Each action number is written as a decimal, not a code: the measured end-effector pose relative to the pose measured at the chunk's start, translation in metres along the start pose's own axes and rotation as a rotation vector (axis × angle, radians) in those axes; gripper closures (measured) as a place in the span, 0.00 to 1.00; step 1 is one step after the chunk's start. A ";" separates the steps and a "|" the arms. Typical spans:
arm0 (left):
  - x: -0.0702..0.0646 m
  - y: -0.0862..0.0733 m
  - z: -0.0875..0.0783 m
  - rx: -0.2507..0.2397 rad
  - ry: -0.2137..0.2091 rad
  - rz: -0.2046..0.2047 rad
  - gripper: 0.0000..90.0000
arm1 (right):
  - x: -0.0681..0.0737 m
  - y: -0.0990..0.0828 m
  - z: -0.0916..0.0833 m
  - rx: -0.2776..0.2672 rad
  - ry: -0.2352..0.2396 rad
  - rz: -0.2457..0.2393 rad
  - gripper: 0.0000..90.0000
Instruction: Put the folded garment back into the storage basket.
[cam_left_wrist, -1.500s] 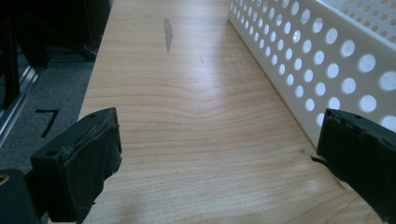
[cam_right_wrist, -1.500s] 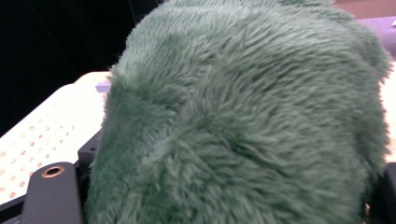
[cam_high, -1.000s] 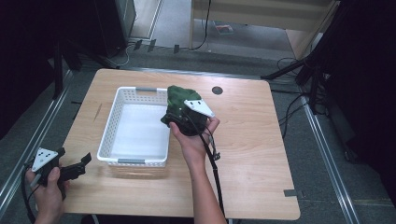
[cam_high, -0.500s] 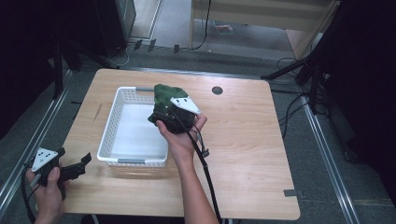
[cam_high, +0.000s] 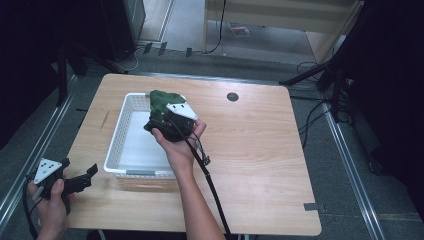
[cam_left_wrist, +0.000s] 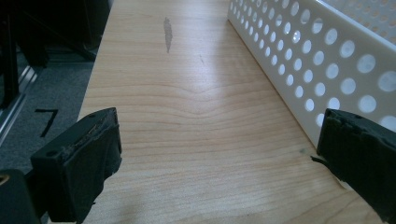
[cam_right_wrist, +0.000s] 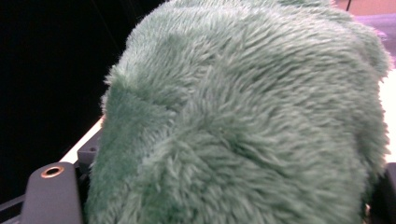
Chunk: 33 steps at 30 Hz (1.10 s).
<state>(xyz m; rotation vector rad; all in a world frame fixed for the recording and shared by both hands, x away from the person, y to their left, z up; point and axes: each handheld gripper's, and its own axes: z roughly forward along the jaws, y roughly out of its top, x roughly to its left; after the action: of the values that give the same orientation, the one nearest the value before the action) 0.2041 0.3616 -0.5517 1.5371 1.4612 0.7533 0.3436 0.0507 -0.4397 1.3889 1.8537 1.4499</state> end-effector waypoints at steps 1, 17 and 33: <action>0.000 0.000 0.000 0.000 0.000 0.000 0.01 | 0.001 -0.001 0.002 -0.001 0.006 0.000 0.21; 0.000 0.000 0.000 0.001 -0.003 -0.002 0.01 | 0.014 -0.012 0.039 0.023 0.037 0.005 0.21; 0.001 0.000 0.000 0.000 -0.008 -0.005 0.01 | 0.016 -0.034 0.075 0.180 0.013 0.056 0.22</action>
<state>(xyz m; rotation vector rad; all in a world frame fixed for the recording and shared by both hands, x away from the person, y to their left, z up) 0.2040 0.3622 -0.5518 1.5341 1.4589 0.7439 0.3809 0.1031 -0.4941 1.5293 2.0108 1.3480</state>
